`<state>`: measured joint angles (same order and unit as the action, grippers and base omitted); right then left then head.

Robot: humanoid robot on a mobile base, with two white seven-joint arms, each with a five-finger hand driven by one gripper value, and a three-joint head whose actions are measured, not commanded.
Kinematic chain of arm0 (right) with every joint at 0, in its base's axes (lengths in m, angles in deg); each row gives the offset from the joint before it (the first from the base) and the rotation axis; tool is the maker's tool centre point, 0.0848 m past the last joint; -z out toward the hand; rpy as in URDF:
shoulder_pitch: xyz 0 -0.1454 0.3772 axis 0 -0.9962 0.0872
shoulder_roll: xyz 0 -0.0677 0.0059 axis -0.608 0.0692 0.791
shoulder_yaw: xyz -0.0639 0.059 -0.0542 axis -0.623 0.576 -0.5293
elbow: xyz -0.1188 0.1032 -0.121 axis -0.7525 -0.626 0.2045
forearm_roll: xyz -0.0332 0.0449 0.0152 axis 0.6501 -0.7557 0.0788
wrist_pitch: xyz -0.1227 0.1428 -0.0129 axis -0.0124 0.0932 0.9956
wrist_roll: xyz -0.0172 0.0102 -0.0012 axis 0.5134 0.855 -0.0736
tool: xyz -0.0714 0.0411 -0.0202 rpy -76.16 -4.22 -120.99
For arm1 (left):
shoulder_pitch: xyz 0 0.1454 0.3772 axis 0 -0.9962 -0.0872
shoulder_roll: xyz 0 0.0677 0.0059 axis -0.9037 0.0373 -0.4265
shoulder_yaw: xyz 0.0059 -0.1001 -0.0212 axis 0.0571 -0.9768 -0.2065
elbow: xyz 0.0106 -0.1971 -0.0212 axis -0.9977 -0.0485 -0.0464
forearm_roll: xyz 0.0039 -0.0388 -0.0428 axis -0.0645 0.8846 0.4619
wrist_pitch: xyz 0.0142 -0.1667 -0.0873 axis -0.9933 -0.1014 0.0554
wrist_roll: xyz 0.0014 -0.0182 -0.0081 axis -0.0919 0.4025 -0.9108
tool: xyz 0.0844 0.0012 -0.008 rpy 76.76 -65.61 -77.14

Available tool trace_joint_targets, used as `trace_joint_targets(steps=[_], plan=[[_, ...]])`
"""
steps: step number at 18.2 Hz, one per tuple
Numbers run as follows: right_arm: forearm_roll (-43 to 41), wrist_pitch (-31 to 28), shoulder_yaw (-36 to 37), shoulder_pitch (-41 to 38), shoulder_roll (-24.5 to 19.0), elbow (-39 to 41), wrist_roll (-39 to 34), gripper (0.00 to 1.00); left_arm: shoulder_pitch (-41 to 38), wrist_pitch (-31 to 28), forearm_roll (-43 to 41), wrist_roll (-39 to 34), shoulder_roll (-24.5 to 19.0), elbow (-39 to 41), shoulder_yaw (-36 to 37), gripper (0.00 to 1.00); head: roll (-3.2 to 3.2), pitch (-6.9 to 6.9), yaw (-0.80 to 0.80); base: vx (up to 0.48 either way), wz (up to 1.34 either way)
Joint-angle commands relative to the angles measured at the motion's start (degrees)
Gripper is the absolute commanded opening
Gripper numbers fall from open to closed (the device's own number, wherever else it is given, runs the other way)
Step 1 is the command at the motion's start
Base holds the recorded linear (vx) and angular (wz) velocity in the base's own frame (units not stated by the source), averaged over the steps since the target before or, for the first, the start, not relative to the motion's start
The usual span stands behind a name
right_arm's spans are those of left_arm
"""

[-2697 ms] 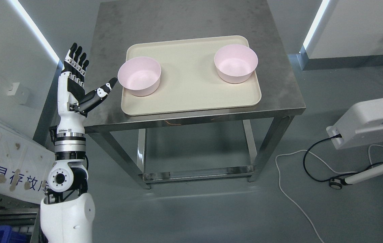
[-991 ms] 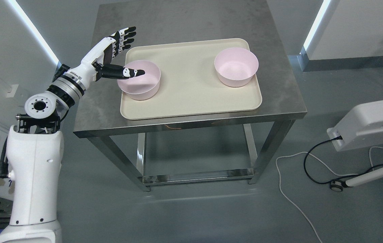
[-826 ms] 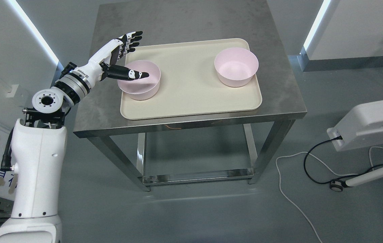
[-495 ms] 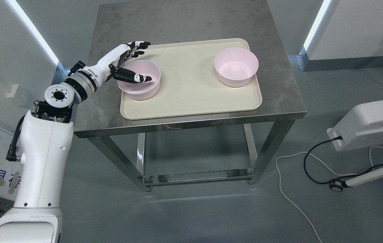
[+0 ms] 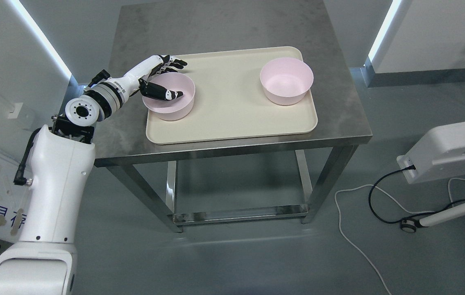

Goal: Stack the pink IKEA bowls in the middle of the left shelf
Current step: 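Grasp the rim of the pink bowl with the left hand and lift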

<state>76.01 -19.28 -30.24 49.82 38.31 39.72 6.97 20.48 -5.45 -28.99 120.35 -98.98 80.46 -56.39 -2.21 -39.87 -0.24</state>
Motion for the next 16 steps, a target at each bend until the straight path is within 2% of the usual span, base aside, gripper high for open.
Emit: trace_joint_targets(steps=[1,5,10,14,16], plan=[[0.00,0.03,0.00,0.01,1.00,0.00,0.00,1.00,0.84,2.08,-4.49,0.33,0.57,-2.98,1.99,0.52,0.00,0.00,0.00,0.000,0.00],[0.00,0.03,0.00,-0.08,1.00,0.00,0.00,1.00,0.84,8.31,-5.98,0.42,0.83,-2.98,2.08,0.28,0.00,0.00,0.00,0.000,0.00],[0.00,0.03,0.00,0.01,1.00,0.00,0.00,1.00,0.93,13.15,-5.98,0.51,1.01,-3.07,1.11,0.08,0.00,0.00,0.00,0.000,0.00],[0.00,0.03,0.00,-0.08,1.00,0.00,0.00,1.00,0.84,14.21,-5.63,0.51,3.46,-2.89,-3.18,0.01,0.00,0.00,0.00,0.000,0.00],[0.00,0.03,0.00,0.01,1.00,0.00,0.00,1.00,1.80,14.92,-5.37,0.59,3.91,-2.80,-4.51,0.00,0.00,0.00,0.00,0.000,0.00]])
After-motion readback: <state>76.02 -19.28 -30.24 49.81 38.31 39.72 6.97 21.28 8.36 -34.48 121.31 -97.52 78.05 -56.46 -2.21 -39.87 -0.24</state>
